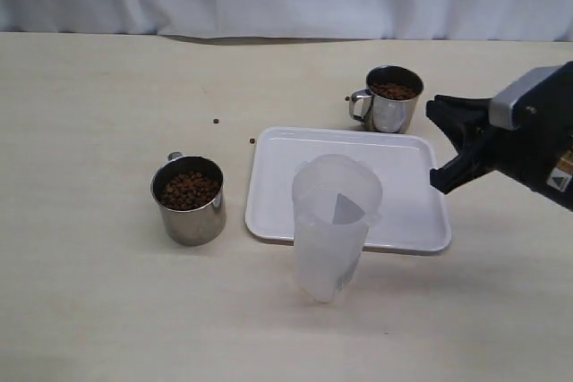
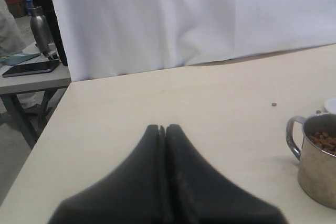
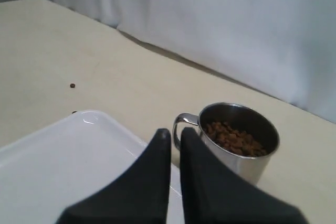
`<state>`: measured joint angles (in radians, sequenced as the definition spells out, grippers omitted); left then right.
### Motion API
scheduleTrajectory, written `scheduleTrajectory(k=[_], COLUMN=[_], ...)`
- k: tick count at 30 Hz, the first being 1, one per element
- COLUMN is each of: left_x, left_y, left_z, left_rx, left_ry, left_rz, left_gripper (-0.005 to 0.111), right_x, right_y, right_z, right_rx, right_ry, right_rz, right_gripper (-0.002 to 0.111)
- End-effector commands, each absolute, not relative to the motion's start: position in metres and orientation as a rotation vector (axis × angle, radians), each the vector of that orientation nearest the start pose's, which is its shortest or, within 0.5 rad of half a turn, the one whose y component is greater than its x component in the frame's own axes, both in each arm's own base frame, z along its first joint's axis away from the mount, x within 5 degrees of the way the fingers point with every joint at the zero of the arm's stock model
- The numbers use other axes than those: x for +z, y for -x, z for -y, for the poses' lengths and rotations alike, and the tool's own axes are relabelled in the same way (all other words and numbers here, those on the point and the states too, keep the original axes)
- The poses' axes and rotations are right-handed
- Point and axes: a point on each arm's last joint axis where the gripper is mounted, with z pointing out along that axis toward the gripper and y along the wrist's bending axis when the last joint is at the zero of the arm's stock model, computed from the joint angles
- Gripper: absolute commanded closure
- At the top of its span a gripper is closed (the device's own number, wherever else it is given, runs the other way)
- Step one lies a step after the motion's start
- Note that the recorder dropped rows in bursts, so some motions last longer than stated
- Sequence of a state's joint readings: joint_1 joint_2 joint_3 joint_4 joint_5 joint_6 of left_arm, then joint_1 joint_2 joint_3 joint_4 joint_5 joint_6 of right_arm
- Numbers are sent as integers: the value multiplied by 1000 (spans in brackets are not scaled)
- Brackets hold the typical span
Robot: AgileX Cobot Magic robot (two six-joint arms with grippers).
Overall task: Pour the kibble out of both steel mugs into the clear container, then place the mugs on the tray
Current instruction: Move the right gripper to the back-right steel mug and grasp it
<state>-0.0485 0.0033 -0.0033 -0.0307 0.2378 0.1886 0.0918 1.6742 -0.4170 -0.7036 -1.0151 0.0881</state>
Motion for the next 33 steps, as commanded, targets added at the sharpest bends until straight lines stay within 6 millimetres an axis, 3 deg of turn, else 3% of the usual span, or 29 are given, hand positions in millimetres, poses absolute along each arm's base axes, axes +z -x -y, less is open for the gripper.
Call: scheduleTrajectory(k=[1,8,13,17,20,21,23,25,33], left_x=[193,192,192,192,192,192,192,192,192], left_y=[-55,-55,-55,-55,-55,-55,-55,-55,-55], left_z=[4,4,4,4,4,4,4,4,4], left_rx=[63,61,61,61,61,61,61,61,61], left_ry=[-183,-182,-182,-182,-182,-182,-182,-182,-182], left_rz=[-1701,-1705,-1708,-1708,-1708,-1708,-1708,-1708,-1708], left_gripper=[107,107,107,107,107,107,107,107,107], right_x=[140,95,70,70,70,69,67,67,59], right_y=[-289,-333,-349,-361,-370,-373,-378,-382,-401], right_z=[-72,-28,-19,-19,-17,-16,-14,-16,-51], right_rx=[505,656,627,615,593,601,628,648,603], right_ry=[905,865,865,903,912,895,851,818,867], right_rz=[-1543,-1613,-1621,-1586,-1587,-1608,-1643,-1654,-1683], right_gripper=[103,103,102,80,46,29,12,6,6])
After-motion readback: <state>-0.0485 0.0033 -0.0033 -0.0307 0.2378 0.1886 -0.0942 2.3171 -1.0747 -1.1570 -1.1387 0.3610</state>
